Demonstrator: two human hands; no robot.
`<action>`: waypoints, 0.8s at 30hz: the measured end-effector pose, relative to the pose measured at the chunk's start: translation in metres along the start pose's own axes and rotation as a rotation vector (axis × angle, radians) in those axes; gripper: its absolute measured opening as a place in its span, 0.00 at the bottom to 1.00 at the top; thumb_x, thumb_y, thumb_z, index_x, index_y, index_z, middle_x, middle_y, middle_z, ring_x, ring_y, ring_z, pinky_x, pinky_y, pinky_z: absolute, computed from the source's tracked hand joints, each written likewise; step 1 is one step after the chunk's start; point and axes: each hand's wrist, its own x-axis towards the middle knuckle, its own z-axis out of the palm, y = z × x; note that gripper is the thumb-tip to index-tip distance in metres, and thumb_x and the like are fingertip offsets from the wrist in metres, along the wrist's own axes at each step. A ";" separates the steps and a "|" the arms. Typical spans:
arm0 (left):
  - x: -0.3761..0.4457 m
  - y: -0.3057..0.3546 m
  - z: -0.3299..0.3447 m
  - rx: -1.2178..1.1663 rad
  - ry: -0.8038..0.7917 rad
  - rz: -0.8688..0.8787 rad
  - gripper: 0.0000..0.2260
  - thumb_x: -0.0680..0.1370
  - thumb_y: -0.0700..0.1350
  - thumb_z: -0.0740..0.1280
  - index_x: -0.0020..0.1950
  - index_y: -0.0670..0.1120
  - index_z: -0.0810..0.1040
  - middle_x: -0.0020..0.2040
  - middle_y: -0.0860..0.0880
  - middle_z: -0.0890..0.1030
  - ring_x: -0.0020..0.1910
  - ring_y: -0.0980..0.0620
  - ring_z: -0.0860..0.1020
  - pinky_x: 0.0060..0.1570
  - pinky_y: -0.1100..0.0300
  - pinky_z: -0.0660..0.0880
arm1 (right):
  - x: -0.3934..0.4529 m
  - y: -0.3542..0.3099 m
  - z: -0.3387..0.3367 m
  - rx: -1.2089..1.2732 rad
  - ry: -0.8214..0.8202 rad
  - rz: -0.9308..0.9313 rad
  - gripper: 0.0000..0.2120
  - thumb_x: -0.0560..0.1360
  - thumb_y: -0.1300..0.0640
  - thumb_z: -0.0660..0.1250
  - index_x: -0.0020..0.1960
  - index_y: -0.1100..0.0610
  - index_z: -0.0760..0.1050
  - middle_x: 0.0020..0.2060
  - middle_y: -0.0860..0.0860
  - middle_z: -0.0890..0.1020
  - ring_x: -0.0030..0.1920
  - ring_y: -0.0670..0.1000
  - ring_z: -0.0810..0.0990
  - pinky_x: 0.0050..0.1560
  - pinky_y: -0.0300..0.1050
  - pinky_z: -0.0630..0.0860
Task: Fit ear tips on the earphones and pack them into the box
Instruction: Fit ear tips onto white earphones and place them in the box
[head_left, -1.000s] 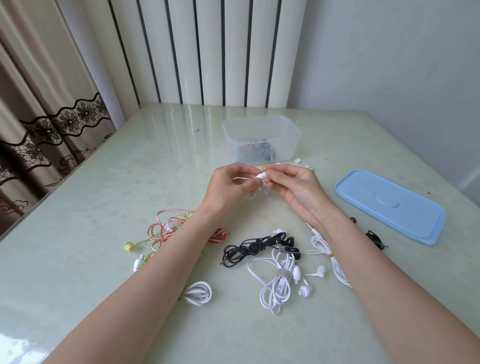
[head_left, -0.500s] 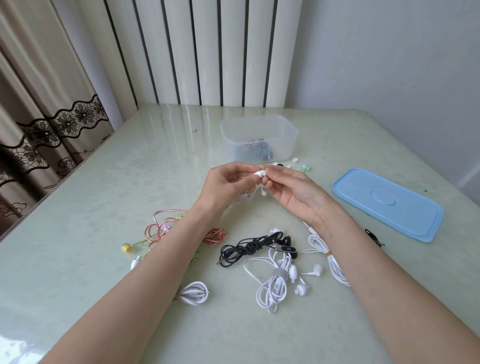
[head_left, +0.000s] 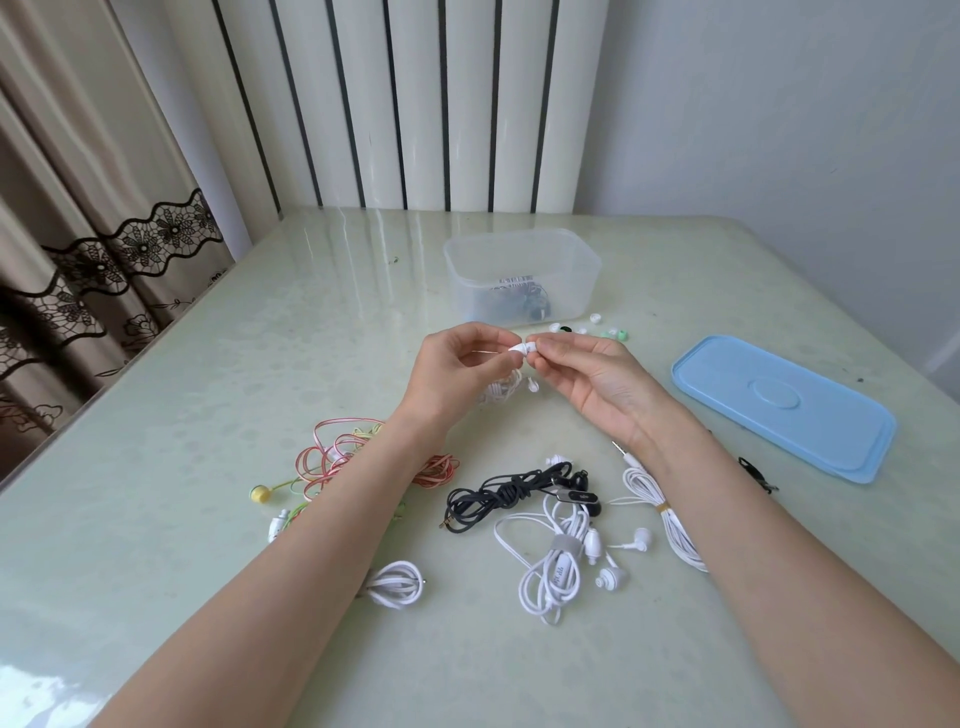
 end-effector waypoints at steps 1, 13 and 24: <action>0.000 0.001 -0.001 -0.003 -0.007 0.005 0.06 0.71 0.35 0.70 0.42 0.47 0.79 0.38 0.49 0.81 0.36 0.57 0.79 0.42 0.68 0.76 | 0.000 0.000 0.001 0.014 -0.004 0.012 0.06 0.73 0.71 0.61 0.43 0.67 0.77 0.30 0.53 0.83 0.32 0.45 0.82 0.37 0.30 0.78; 0.000 -0.003 -0.002 -0.214 -0.019 -0.134 0.03 0.72 0.34 0.68 0.45 0.40 0.79 0.34 0.49 0.82 0.32 0.58 0.79 0.39 0.70 0.77 | -0.001 0.000 0.001 -0.049 -0.031 -0.006 0.06 0.73 0.71 0.62 0.43 0.65 0.77 0.30 0.51 0.83 0.32 0.44 0.81 0.37 0.31 0.78; 0.004 -0.005 -0.003 -0.211 -0.040 -0.184 0.02 0.74 0.36 0.67 0.44 0.41 0.79 0.37 0.46 0.80 0.36 0.53 0.77 0.40 0.69 0.77 | 0.001 -0.004 0.003 -0.575 -0.042 -0.272 0.08 0.70 0.72 0.67 0.46 0.63 0.79 0.32 0.47 0.83 0.33 0.42 0.81 0.41 0.33 0.79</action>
